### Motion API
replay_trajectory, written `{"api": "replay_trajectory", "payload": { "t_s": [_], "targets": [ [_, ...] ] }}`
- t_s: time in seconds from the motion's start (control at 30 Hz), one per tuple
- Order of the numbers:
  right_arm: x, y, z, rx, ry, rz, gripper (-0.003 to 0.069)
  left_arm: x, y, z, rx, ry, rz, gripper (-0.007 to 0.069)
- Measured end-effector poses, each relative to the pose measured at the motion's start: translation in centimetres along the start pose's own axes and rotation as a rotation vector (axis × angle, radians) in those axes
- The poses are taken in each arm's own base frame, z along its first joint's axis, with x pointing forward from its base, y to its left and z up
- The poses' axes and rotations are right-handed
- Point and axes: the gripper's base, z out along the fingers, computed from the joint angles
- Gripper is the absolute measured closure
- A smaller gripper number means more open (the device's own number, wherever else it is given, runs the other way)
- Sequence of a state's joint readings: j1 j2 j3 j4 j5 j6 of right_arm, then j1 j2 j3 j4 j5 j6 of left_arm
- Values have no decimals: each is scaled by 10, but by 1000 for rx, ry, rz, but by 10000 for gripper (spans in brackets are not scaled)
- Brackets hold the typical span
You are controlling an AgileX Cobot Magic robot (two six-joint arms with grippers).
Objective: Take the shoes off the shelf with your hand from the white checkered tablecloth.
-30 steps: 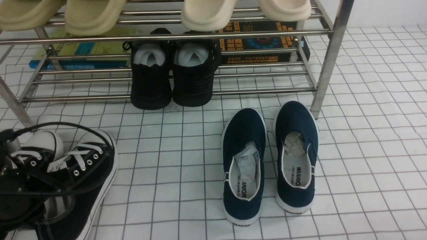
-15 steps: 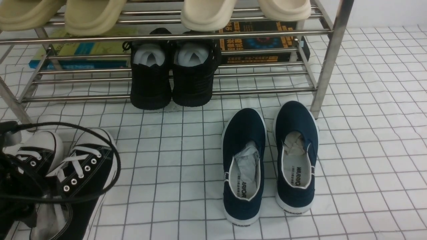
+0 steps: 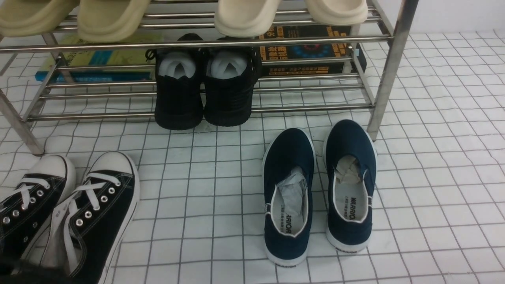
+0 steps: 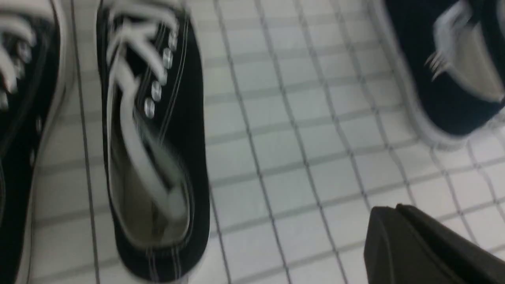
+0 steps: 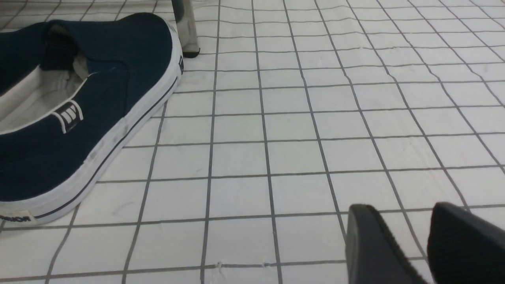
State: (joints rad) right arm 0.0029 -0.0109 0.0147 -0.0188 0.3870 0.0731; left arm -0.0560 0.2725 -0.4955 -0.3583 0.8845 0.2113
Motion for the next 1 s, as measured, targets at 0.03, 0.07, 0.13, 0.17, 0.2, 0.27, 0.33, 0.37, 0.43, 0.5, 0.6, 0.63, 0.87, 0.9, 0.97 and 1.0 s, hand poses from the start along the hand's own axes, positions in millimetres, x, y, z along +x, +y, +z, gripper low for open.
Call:
{"api": "replay_trajectory", "payload": {
  "t_s": [0.03,0.07,0.13,0.17,0.2,0.27,0.33,0.37,0.43,0.5,0.6,0.63,0.87,0.9,0.97,1.0],
  "targets": [
    [0,0,0,0,0,0,420,1,-1,-4,0,-38,9,623],
    [0,0,0,0,0,0,420,8,-3,-12,5,-148,26,623],
    [0,0,0,0,0,0,420,15,-5,-18,10,-236,35,623],
    [0,0,0,0,0,0,420,21,-5,-22,9,-303,42,623],
    [0,0,0,0,0,0,420,23,-4,-21,6,-340,39,622],
    [0,0,0,0,0,0,420,26,-3,-18,1,-345,38,620],
    [0,0,0,0,0,0,420,30,0,-11,-8,-337,34,619],
    [0,0,0,0,0,0,420,31,0,-10,-10,-335,34,617],
    [0,0,0,0,0,0,420,33,3,-6,-23,-336,36,614],
    [0,0,0,0,0,0,420,34,6,-2,-46,-335,45,613],
    [0,0,0,0,0,0,420,34,10,4,-73,-350,47,610],
    [0,0,0,0,0,0,420,35,12,8,-86,-367,47,609],
    [0,0,0,0,0,0,420,61,30,36,-184,-358,61,604],
    [0,0,0,0,0,0,420,66,32,40,-203,-340,70,603],
    [0,0,0,0,0,0,420,76,38,46,-240,-307,60,602],
    [0,0,0,0,0,0,420,81,40,49,-257,-298,47,602]
  ]
}}
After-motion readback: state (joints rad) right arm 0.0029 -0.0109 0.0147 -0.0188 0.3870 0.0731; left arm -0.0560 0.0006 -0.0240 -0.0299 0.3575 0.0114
